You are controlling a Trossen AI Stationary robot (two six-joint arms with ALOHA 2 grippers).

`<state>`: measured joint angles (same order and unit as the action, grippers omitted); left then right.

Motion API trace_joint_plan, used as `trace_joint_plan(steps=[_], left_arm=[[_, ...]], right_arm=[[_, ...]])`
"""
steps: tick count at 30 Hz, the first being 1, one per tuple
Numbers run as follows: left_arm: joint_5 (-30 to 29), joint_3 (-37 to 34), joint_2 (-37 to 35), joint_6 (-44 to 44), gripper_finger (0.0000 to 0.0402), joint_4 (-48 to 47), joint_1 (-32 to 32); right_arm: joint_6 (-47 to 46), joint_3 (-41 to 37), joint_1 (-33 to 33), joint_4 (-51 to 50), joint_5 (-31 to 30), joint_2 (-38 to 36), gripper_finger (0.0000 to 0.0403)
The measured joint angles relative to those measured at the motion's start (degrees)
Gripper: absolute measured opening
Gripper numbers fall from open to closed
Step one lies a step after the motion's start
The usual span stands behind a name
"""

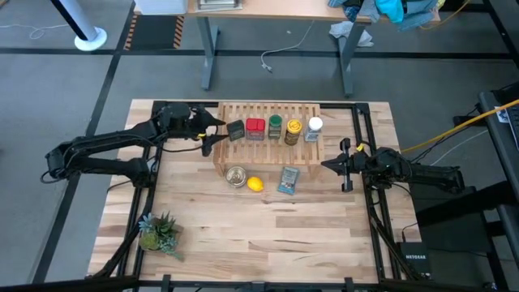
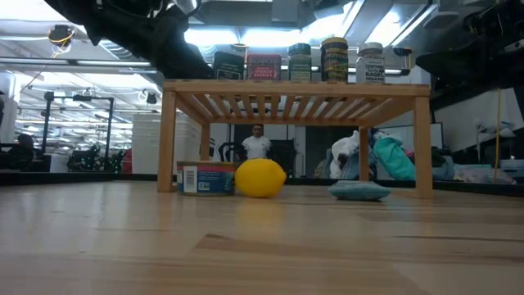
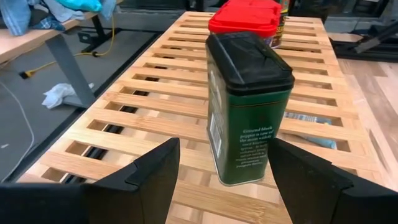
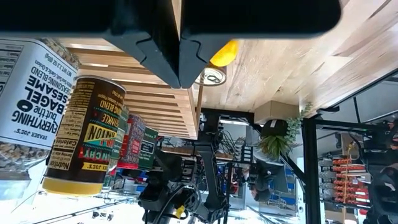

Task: Shelf spices
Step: Remove the black seasoning can from the shelf

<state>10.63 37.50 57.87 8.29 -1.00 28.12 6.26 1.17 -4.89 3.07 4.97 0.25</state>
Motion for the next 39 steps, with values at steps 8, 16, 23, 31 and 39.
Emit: trace_joint_plan(steps=[8,16,23,31,39], left_arm=[[0.16,0.00,0.00,-0.40,0.0237,-0.10,0.00],[0.38,0.00,-0.02,-3.43,0.0237,-0.17,-0.71],[0.47,0.00,-0.02,-3.55,0.0237,-0.06,-4.36],[-1.66,0.00,-0.07,-3.38,0.0237,2.41,-5.75],[-1.80,0.00,3.59,-3.84,0.0237,8.08,-5.77]], right_arm=[[-2.45,0.02,0.00,-0.08,-0.02,0.00,0.0003],[-3.34,0.04,0.00,-0.22,-0.02,0.00,0.0003],[-3.43,0.06,0.00,-0.20,-0.02,0.00,0.0003],[-3.43,0.06,-0.02,-0.17,-0.02,0.00,0.0003],[-3.41,0.06,0.00,-0.17,-0.04,0.00,0.0003]])
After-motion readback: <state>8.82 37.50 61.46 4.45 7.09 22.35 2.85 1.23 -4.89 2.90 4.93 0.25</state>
